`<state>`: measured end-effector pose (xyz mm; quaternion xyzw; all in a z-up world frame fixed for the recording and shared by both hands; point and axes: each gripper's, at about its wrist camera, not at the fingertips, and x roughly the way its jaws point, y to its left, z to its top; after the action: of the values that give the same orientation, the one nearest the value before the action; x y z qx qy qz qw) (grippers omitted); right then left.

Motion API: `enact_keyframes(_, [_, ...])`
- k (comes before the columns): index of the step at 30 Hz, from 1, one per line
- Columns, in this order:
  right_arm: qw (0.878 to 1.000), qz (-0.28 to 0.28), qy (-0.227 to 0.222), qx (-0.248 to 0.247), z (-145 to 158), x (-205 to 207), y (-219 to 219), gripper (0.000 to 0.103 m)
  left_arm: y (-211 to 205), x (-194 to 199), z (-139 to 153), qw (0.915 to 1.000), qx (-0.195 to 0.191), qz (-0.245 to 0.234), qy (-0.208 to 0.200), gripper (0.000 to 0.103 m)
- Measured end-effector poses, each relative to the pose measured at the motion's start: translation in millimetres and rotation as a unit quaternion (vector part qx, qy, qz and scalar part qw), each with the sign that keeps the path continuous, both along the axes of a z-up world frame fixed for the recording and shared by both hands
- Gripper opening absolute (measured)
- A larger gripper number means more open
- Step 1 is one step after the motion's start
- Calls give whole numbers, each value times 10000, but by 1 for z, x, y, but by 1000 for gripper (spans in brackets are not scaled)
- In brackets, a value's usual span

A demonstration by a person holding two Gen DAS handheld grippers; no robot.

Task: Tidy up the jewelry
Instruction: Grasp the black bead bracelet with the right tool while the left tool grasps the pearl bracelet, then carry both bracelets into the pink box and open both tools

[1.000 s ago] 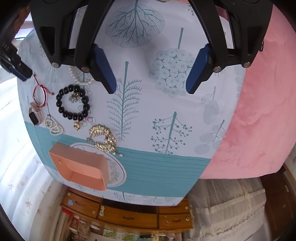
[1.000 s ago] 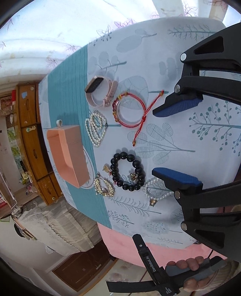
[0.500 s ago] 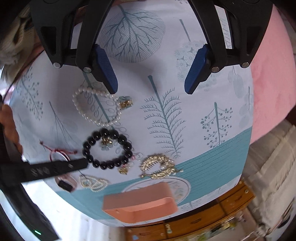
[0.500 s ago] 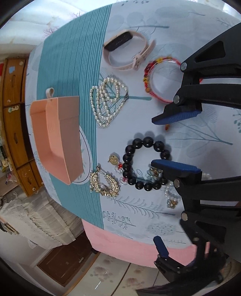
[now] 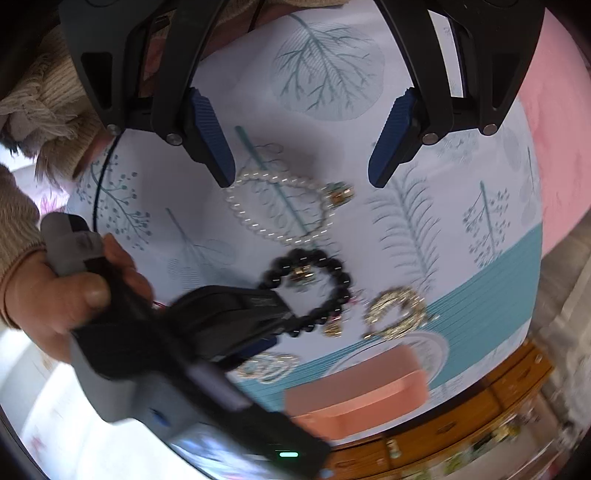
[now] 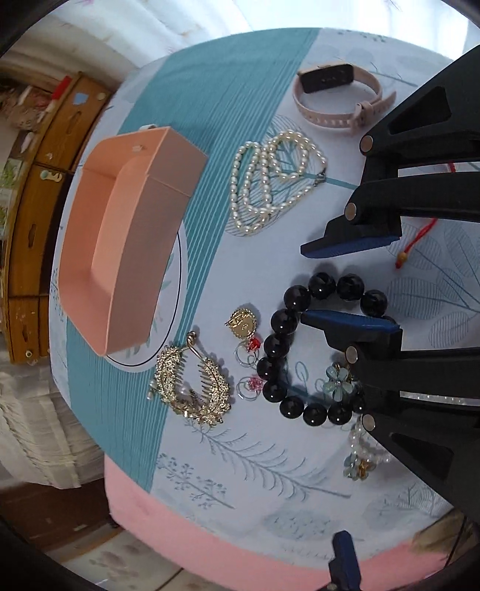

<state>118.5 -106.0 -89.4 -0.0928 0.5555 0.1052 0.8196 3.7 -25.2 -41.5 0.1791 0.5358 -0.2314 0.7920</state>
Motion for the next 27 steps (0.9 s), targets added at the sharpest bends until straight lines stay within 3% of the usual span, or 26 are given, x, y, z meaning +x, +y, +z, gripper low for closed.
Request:
enact_keyframes(2, [10000,-4,-19,-38,0,0,0,15,-16,-2,-4,9997,68,-212,58,73])
enact_keyframes(5, [9998,-121,30,165,1,4,-6,15,-37,-1,-14,9990,211,-324,214,73])
enact_keyframes(10, [9968,-480,-52,637,23,5,-36,15,-55,12,-24,9984,305,109,463,73])
enact_keyframes(14, [9939,-622,-248,874,47,0,-54,15,-63,16,-33,9955,614,469,547,72])
enact_keyframes(16, [9925,-672,-325,972,59,-3,-63,15,-65,19,-39,9931,662,585,772,56])
enact_keyframes(21, [9891,-783,-432,1171,81,-7,-79,15,-53,37,-38,9847,337,1011,1382,45])
enact_keyframes(24, [9885,-807,-394,1219,86,-8,-88,15,-44,51,-35,9807,397,1179,1508,9])
enact_keyframes(27, [9880,-797,-387,1265,87,-8,-88,15,-25,67,-33,9693,-7,1480,1964,5])
